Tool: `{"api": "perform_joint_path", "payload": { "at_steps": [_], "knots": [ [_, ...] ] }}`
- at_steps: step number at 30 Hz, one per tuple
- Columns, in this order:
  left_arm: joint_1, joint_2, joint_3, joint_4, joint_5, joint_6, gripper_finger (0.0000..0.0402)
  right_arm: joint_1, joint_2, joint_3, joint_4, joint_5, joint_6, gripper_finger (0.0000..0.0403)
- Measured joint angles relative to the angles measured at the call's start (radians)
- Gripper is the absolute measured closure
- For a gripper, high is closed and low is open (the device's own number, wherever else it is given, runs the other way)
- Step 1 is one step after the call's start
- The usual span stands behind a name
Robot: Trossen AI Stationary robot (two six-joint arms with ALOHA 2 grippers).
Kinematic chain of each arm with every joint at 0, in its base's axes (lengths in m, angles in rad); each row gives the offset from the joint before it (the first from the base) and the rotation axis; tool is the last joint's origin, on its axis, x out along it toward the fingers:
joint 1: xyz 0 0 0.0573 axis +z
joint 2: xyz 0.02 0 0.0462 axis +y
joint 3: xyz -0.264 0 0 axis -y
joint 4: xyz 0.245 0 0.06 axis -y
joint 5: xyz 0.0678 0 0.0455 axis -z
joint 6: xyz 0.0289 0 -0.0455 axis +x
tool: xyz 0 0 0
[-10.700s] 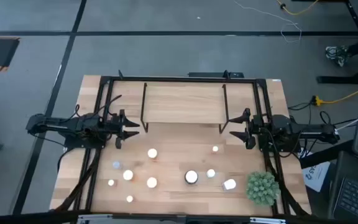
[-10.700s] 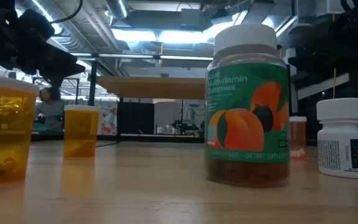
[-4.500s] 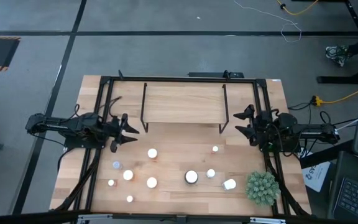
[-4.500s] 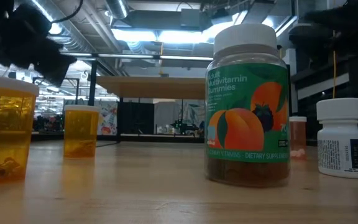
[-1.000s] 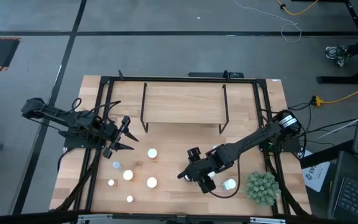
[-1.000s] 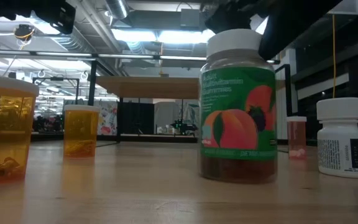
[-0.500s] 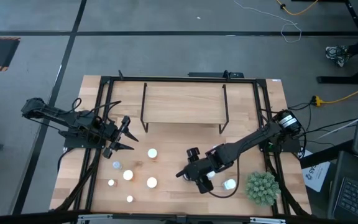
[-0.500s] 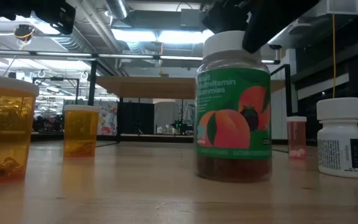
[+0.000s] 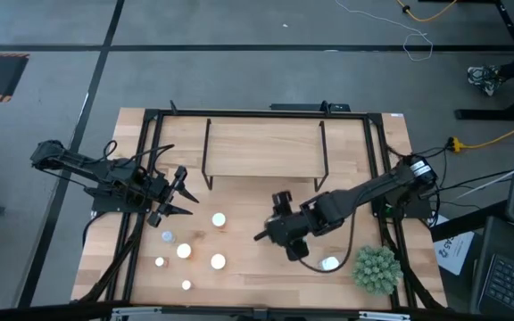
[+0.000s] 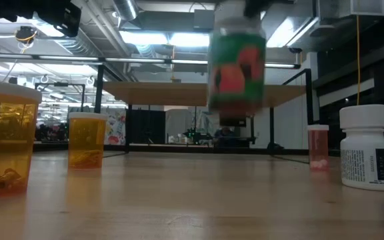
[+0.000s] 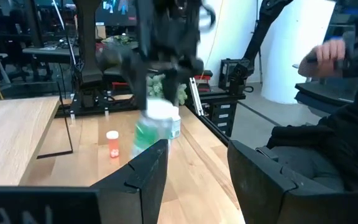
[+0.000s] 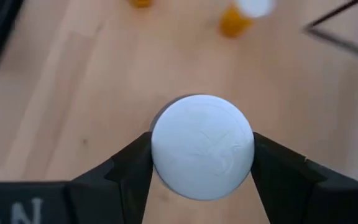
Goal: Pick and place medicine bottles onto shelf by color
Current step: Put the green pill bottle on the shelf
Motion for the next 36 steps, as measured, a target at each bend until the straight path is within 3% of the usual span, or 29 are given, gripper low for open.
{"api": "perform_joint_path", "payload": {
  "at_steps": [10,12,19,26,36],
  "knots": [
    [0.0,0.0,0.0,0.0,0.0,0.0,0.0239,-0.087,-0.007,0.481,-0.416,0.418,-0.129,0.0171],
    [0.0,0.0,0.0,0.0,0.0,0.0,0.0239,-0.143,-0.007,0.557,-0.468,0.451,-0.132,0.0171],
    [0.0,0.0,0.0,0.0,0.0,0.0,0.0239,-0.45,-0.007,0.637,-0.58,0.246,-0.093,0.0171],
    [0.0,0.0,0.0,-0.004,0.0,0.0,0.0239,-0.722,-0.006,0.471,-0.441,-0.123,0.004,0.0171],
    [0.0,0.0,0.0,-0.011,0.0,-0.026,0.0239,-0.792,-0.01,0.285,-0.308,-0.197,-0.021,0.0167]
  ]
}}
